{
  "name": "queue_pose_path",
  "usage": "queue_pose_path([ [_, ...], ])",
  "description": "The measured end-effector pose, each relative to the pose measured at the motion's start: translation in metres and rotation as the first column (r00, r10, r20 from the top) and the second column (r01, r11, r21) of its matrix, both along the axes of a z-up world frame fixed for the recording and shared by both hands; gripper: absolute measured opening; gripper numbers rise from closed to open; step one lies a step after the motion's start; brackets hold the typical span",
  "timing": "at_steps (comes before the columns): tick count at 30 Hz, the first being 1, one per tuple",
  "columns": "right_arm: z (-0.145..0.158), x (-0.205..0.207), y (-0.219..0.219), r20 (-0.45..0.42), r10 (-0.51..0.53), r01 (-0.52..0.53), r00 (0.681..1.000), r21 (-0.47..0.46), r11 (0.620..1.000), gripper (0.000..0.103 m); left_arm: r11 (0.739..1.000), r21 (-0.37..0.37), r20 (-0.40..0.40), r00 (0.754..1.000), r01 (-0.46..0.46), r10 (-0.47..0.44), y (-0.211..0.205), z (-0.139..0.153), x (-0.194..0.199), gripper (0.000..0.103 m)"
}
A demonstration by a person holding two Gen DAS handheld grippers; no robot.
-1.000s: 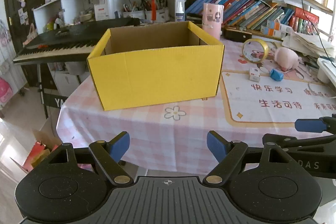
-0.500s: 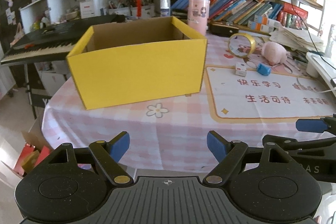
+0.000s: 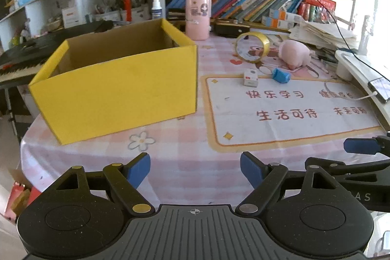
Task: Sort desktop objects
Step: 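Lift both tools out of the box and return to the table objects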
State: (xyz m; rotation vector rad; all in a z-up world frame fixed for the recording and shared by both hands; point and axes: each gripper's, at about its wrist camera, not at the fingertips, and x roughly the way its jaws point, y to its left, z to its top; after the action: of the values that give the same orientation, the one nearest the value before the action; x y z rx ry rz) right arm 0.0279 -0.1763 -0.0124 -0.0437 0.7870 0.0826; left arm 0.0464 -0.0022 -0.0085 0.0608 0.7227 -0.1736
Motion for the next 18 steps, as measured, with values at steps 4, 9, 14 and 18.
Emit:
queue_pose_path([
  [4,0.0,0.006,-0.011,-0.004,-0.014,0.014,1.0,0.0,1.0,0.07,1.0,-0.003,-0.003,1.0,0.017,-0.017,-0.011,0.0,0.009,0.083],
  [9,0.0,0.019,-0.026,-0.012,-0.028,0.028,1.0,0.003,1.0,0.07,0.999,0.001,-0.007,0.999,0.041,-0.041,-0.028,0.0,0.023,0.083],
  [14,-0.001,0.034,-0.04,-0.024,-0.031,0.031,0.999,0.006,0.999,0.07,0.998,0.005,-0.017,0.998,0.055,-0.055,-0.044,-0.001,0.037,0.083],
  [18,-0.002,0.047,-0.052,-0.037,-0.03,0.03,0.999,0.007,1.0,0.07,0.998,0.006,-0.03,0.998,0.06,-0.06,-0.057,-0.003,0.05,0.083],
])
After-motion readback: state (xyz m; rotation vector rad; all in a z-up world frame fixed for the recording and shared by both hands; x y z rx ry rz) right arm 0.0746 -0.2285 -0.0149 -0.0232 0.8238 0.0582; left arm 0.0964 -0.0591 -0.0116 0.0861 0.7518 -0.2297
